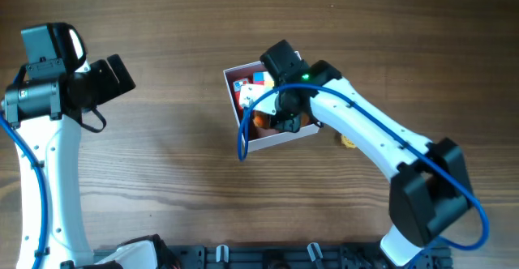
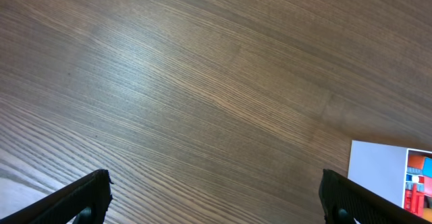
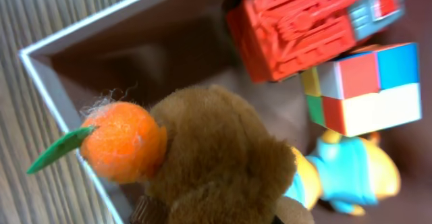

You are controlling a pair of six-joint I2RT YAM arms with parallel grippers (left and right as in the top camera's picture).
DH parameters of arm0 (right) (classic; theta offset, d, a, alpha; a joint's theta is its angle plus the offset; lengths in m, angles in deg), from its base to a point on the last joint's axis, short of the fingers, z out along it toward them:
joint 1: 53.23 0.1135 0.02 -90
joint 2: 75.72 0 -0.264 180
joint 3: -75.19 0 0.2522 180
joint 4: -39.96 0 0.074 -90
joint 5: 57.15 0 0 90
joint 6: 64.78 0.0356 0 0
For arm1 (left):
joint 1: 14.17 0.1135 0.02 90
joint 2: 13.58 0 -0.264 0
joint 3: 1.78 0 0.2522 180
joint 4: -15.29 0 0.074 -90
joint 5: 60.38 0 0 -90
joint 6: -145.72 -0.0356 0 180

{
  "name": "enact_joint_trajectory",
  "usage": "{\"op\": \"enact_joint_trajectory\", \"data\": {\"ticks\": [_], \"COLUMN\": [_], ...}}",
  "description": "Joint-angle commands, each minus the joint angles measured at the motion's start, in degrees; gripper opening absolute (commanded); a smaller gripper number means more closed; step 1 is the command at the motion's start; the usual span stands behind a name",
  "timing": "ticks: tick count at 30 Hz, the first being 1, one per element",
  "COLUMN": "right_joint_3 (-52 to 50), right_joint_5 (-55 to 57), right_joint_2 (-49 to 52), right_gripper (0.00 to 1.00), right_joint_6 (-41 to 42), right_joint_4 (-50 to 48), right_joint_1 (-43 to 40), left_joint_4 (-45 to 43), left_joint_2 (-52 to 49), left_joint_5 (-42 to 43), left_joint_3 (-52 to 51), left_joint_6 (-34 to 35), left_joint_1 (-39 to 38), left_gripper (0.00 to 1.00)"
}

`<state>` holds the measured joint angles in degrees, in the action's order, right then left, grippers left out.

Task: Pack container
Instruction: 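Carry the brown plush into the box and release it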

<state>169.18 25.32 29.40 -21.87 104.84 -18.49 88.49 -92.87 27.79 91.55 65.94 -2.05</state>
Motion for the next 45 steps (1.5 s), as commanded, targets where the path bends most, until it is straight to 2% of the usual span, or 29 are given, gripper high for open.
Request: {"op": "enact_joint_trajectory", "data": {"ticks": [1, 4, 6, 7, 9, 11, 14, 19, 26, 28, 32, 37, 38, 40, 42, 45], "right_joint_3": [0.33, 0.33, 0.33, 0.33, 0.33, 0.33, 0.33, 0.33, 0.35, 0.48, 0.61, 0.61, 0.61, 0.55, 0.26, 0.15], "right_joint_5": [-3.3, -5.05, -5.31, -5.29, -5.29, -5.25, -5.22, -4.59, -2.36, -1.88, -1.31, -1.53, -1.51, -1.99, -4.5, -4.81], "right_joint_2": [2.21, 2.21, 2.21, 2.21, 2.21, 2.21, 2.21, 2.21, 1.88, 0.83, -4.46, -12.7, -13.07, -12.63, -11.23, -8.15], "right_gripper": [0.05, 0.08, 0.15, 0.2, 0.39, 0.52, 0.63, 0.69, 0.7, 0.75, 0.77, 0.79, 0.75, 0.51, 0.05, 0.04], "right_joint_6": [-0.74, 0.5, 1.2, 1.2, 2.34, 3.06, 3.74, 3.74, 3.76, 3.76, 3.85, 10.08, 10.45, 11.78, 12.87, 17.05], "right_joint_4": [0.04, 0.37, 0.35, 0.35, 0.26, 0.33, 0.33, 0.0, -0.9, -1.2, -3.04, -6.69, -7.02, -7.17, -7.21, -7.82], "right_joint_1": [1.42, 3.43, 4.76, 5.38, 5.81, 5.81, 5.79, 5.79, 5.79, 5.79, 5.79, 5.79, 5.79, 5.79, 5.81, 5.79], "left_joint_4": [0.02, 0.0, 0.0, 0.0, 0.0, 0.0, 0.0, 0.0, 0.0, 0.0, 0.0, 0.0, 0.0, 0.0, 0.0, 0.0], "left_joint_2": [-0.39, -0.39, -0.39, -0.39, -0.39, -0.39, -0.39, -0.39, -0.39, -0.39, -0.39, -0.39, -0.39, -0.39, -0.39, -0.39], "left_joint_5": [-0.13, -0.15, -0.15, -0.15, -0.15, -0.15, -0.15, -0.15, -0.15, -0.15, -0.15, -0.15, -0.13, -0.15, -0.15, -0.15], "left_joint_3": [0.15, 0.15, 0.15, 0.15, 0.15, 0.15, 0.15, 0.15, 0.15, 0.15, 0.15, 0.15, 0.15, 0.15, 0.15, 0.15], "left_joint_6": [0.57, 0.55, 0.55, 0.55, 0.55, 0.55, 0.55, 0.55, 0.55, 0.55, 0.55, 0.55, 0.55, 0.55, 0.55, 0.55], "left_joint_1": [0.26, 0.26, 0.26, 0.26, 0.26, 0.26, 0.26, 0.26, 0.26, 0.26, 0.26, 0.26, 0.26, 0.26, 0.26, 0.26], "left_gripper": [1.0, 1.0, 1.0, 1.0, 1.0, 1.0, 1.0, 1.0, 1.0, 1.0, 1.0, 1.0, 1.0, 1.0, 1.0, 1.0]}}
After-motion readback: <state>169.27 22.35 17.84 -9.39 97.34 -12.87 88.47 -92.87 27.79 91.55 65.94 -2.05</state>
